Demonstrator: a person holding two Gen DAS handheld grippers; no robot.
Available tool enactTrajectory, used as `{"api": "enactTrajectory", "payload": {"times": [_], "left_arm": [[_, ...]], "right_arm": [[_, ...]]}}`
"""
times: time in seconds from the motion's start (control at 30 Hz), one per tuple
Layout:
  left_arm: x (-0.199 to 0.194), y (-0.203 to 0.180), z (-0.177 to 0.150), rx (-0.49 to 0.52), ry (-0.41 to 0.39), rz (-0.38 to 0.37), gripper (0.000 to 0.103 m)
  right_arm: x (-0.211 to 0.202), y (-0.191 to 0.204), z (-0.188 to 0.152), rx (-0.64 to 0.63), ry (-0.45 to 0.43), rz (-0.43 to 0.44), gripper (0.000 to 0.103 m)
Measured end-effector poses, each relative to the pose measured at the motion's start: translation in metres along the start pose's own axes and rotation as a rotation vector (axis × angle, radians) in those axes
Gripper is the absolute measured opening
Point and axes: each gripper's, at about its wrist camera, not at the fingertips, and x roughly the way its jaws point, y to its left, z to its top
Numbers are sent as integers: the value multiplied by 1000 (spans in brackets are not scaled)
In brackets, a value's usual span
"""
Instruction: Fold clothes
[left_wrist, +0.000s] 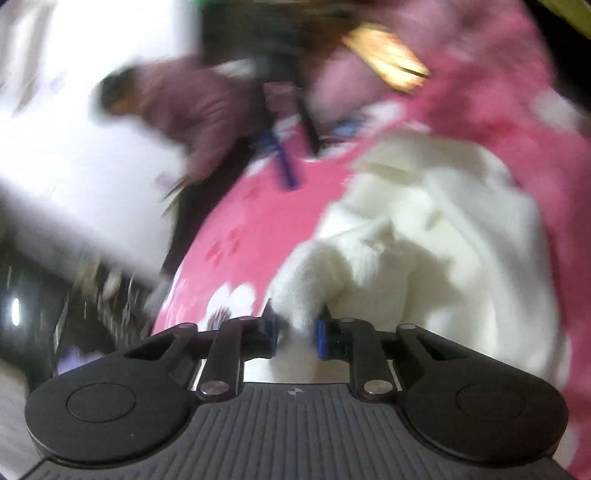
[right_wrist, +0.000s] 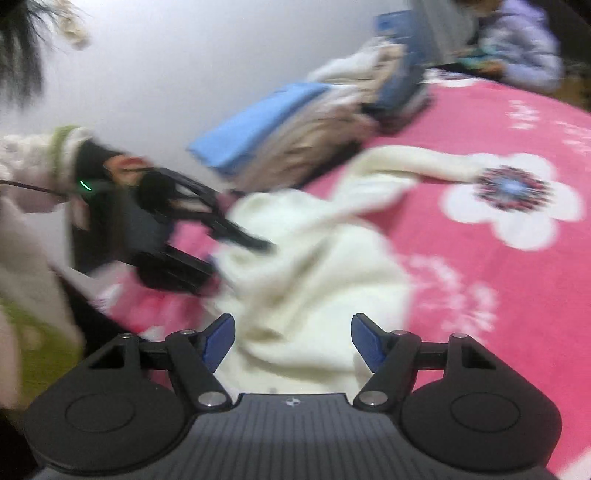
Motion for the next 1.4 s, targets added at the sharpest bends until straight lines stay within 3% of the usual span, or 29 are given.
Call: {"api": "enactTrajectory", "payload": {"times": [0.13,0.23,0.3,0.37,0.4,0.47,0.5,0.6,0.7,0.83,0.93,1.07,1.17,1.27,1.4], "left_arm": [[-14,44,-8,-403,72,147,16],[-25,80,-20,-695,101,195,16],[-30,95,-27,-805,100,213,16],[-32,98,-31,-854,93,225,16],[-33,97,-31,-865,92,231,16],[-35,92,-31,-872,92,239,16],[-36,88,-31,-871,93,243,16],[-43,84,-30,-841,100,241,16],[-51,75,-36,-825,118,222,16],[-64,67,-47,-826,136,211,16],[-63,66,-51,-833,143,203,16],[-67,64,-51,-830,146,200,17],[-67,62,-53,-812,151,195,17],[-64,59,-56,-801,160,182,17],[-61,56,-63,-802,172,162,17]], "right_arm": [[7,12,-8,-89,-28,-115,71],[29,31,-4,-210,-76,-207,71],[43,38,0,-259,-111,-246,70],[67,38,2,-271,-89,-285,69],[80,38,4,-276,-75,-305,63],[105,38,6,-285,-46,-343,36],[108,36,7,-259,-46,-347,30],[87,24,10,-131,-83,-230,33],[55,11,10,-57,-129,-136,47],[31,-1,20,-30,-230,-167,53],[48,3,29,-151,-199,-256,55],[91,15,27,-392,-66,-328,56],[110,16,29,-510,-50,-365,56],[121,16,37,-605,-56,-358,61],[138,19,43,-764,5,-312,65]]}}
